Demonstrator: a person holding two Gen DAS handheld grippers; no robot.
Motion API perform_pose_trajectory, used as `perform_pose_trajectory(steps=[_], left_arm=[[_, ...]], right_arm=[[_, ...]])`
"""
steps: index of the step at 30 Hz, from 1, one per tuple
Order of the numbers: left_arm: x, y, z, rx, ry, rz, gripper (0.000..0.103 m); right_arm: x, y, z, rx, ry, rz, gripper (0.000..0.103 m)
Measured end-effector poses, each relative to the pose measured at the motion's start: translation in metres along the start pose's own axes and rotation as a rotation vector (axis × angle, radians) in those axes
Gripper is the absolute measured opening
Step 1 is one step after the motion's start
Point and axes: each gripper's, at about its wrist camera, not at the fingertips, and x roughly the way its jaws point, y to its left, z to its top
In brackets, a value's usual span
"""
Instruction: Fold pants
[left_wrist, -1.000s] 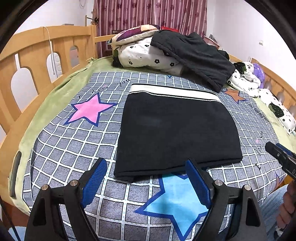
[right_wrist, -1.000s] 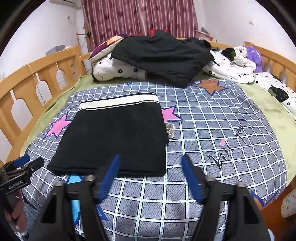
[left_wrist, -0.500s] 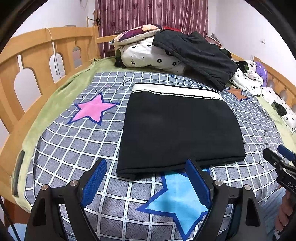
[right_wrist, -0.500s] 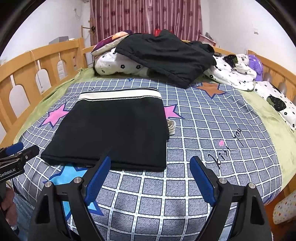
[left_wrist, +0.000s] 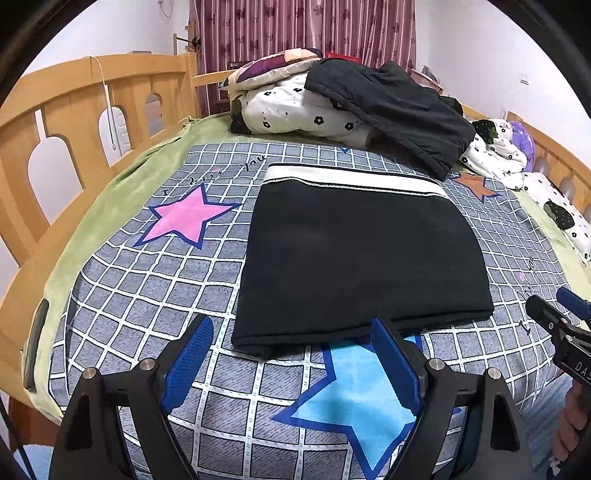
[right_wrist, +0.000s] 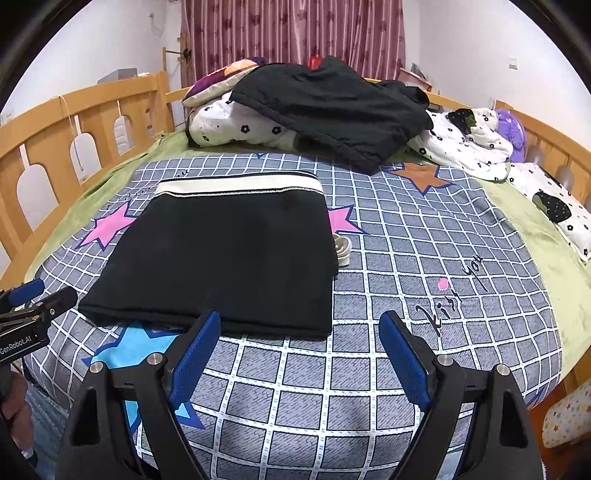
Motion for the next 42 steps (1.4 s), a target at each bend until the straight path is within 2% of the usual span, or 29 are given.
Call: perform_pose_trajectory(steps=[42], left_arm=[[0.0009,0.0031,-0.0004,0.005,-0.008,0.011,0.086]], right_arm=[[-0.0026,-0.0048,0.0001,-0.004,-0.011,-0.009,0.086]])
